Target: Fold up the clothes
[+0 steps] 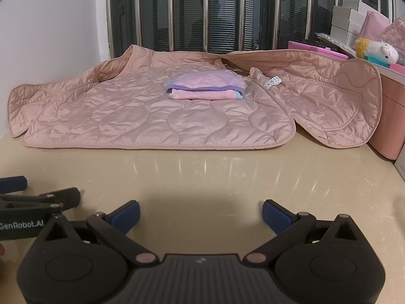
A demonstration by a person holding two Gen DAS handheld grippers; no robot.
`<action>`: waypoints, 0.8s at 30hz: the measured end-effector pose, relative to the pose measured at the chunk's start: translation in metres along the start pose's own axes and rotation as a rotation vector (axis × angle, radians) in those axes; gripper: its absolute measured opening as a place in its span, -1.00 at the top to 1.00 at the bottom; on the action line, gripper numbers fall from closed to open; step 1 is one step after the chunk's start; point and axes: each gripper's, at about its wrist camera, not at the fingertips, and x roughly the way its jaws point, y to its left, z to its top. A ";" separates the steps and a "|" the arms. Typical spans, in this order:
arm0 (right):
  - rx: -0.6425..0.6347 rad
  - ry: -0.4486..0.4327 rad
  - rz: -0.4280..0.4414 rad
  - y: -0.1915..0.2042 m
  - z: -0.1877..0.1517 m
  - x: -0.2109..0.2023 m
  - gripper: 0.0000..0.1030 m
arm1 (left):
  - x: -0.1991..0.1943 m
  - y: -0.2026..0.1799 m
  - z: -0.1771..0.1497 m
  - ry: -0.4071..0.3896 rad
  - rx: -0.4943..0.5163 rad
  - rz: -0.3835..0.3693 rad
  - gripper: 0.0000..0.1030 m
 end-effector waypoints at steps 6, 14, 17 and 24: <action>0.001 -0.001 -0.003 0.001 0.000 0.000 -1.00 | 0.000 -0.001 0.001 0.001 0.001 0.001 -0.99; -0.010 -0.003 0.014 -0.001 -0.001 0.000 -1.00 | -0.001 -0.001 -0.002 -0.003 0.001 -0.001 -0.99; -0.015 -0.004 0.021 -0.001 -0.001 -0.001 -1.00 | -0.001 0.000 0.000 0.000 0.003 -0.004 -0.99; -0.012 -0.003 0.013 0.000 -0.001 -0.001 -1.00 | 0.000 -0.001 -0.001 -0.001 0.003 -0.004 -0.99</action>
